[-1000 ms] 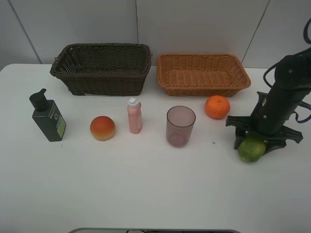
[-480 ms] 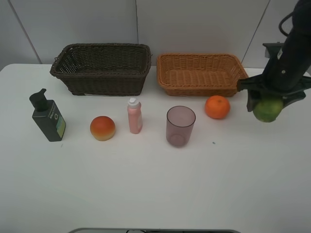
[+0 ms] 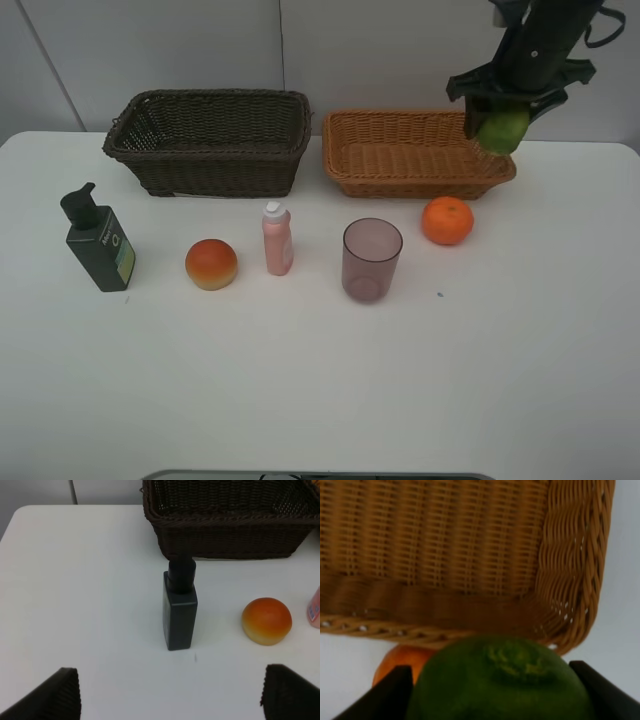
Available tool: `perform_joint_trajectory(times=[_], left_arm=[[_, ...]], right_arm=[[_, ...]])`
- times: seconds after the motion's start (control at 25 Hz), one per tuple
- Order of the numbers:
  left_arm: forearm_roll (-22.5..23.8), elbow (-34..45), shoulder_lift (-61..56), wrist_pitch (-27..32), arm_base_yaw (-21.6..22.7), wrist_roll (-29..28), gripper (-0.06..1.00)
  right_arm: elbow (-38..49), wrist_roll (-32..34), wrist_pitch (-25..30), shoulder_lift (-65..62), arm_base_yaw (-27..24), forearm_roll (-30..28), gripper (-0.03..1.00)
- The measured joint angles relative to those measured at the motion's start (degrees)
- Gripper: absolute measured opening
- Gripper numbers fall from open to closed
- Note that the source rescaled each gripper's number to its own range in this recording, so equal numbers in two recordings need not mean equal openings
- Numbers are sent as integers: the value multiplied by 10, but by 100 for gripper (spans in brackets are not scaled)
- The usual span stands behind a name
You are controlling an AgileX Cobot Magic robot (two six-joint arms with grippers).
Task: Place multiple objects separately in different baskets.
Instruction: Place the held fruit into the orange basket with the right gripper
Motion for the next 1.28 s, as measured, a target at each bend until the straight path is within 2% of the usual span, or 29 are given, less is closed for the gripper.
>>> perform_joint_trajectory(times=[0.36, 0.84, 1.28], left_arm=[[0, 0, 0, 0, 0, 0, 88], [0, 0, 0, 0, 0, 0, 88], [0, 0, 0, 0, 0, 0, 88]], right_arm=[[-144, -15, -8, 125, 0, -4, 60], [-152, -4, -115, 184, 0, 18, 60], [-152, 9, -125, 212, 0, 18, 60]])
